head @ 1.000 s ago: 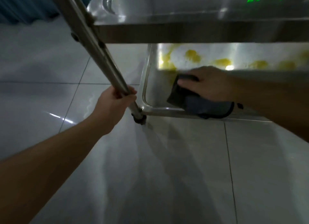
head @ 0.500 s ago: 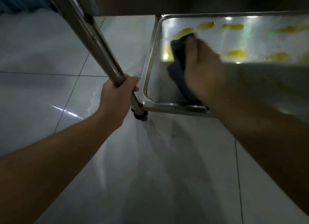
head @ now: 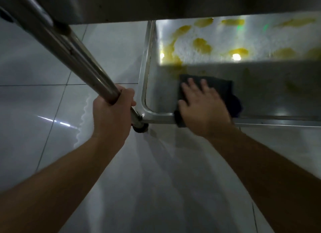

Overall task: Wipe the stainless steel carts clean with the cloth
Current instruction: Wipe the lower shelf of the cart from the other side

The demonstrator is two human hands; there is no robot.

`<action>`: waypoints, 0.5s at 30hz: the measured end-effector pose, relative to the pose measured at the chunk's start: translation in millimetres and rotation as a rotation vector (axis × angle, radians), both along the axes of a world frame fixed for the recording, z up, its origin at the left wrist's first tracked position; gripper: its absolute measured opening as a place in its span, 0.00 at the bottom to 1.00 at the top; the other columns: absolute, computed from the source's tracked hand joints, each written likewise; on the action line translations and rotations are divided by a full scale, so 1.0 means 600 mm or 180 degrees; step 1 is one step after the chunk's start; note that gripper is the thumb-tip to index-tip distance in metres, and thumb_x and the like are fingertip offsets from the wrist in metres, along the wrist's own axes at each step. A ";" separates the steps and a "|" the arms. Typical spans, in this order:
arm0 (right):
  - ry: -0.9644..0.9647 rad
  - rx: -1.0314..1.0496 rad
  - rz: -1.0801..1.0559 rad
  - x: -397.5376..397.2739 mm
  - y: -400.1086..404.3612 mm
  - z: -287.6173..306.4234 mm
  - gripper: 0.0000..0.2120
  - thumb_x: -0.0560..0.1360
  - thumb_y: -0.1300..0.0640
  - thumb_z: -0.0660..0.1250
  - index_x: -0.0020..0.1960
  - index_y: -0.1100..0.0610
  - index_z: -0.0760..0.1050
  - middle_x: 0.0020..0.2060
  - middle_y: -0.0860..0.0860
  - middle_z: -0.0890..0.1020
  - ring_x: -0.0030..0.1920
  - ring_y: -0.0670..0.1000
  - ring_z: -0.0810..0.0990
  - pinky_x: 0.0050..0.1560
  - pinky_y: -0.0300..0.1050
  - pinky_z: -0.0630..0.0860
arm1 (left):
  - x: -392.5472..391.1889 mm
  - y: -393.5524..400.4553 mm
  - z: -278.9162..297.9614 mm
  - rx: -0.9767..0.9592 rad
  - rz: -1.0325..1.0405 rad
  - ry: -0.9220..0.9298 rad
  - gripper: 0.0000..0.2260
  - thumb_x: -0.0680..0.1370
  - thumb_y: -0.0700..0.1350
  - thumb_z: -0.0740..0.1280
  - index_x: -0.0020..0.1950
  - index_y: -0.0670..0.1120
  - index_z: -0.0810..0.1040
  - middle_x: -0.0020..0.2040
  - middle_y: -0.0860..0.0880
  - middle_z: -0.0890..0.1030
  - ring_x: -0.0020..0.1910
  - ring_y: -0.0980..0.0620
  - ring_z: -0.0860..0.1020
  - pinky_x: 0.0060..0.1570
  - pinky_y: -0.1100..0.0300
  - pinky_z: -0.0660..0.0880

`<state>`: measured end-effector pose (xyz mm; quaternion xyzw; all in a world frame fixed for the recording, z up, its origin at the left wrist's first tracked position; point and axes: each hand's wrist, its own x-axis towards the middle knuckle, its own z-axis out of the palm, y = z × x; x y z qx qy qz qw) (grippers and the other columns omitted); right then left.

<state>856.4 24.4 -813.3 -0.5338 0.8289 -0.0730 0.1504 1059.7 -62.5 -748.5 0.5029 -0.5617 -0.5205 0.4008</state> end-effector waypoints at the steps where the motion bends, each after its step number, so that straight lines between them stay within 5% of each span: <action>1: 0.0144 0.0011 -0.0362 -0.036 0.030 -0.003 0.30 0.85 0.41 0.49 0.85 0.48 0.52 0.84 0.48 0.52 0.84 0.58 0.49 0.81 0.58 0.48 | 0.000 -0.001 -0.001 -0.0028 -0.0009 0.0019 0.07 0.71 0.46 0.71 0.34 0.57 0.79 0.33 0.55 0.78 0.38 0.56 0.78 0.48 0.53 0.79; 7: 0.0112 0.0378 -0.1661 -0.138 0.069 -0.008 0.31 0.85 0.41 0.43 0.85 0.51 0.45 0.85 0.48 0.46 0.83 0.62 0.43 0.82 0.62 0.43 | 0.002 -0.004 -0.010 -0.0125 0.0007 0.0121 0.06 0.69 0.48 0.70 0.33 0.57 0.78 0.33 0.55 0.78 0.38 0.57 0.79 0.46 0.58 0.78; 11: 0.0033 0.0216 -0.1273 -0.079 -0.049 -0.004 0.32 0.85 0.43 0.45 0.85 0.55 0.46 0.85 0.51 0.46 0.83 0.66 0.43 0.81 0.63 0.43 | -0.003 -0.004 -0.012 -0.0208 0.0103 0.0138 0.09 0.71 0.43 0.68 0.33 0.55 0.76 0.32 0.54 0.77 0.37 0.56 0.79 0.43 0.61 0.79; 15: 0.0158 0.0116 0.0111 0.056 -0.170 0.008 0.34 0.84 0.44 0.50 0.85 0.56 0.48 0.85 0.54 0.46 0.82 0.68 0.42 0.80 0.66 0.43 | -0.003 -0.004 -0.014 -0.0304 0.0136 0.0103 0.04 0.70 0.45 0.68 0.36 0.51 0.75 0.32 0.54 0.77 0.37 0.57 0.79 0.42 0.65 0.79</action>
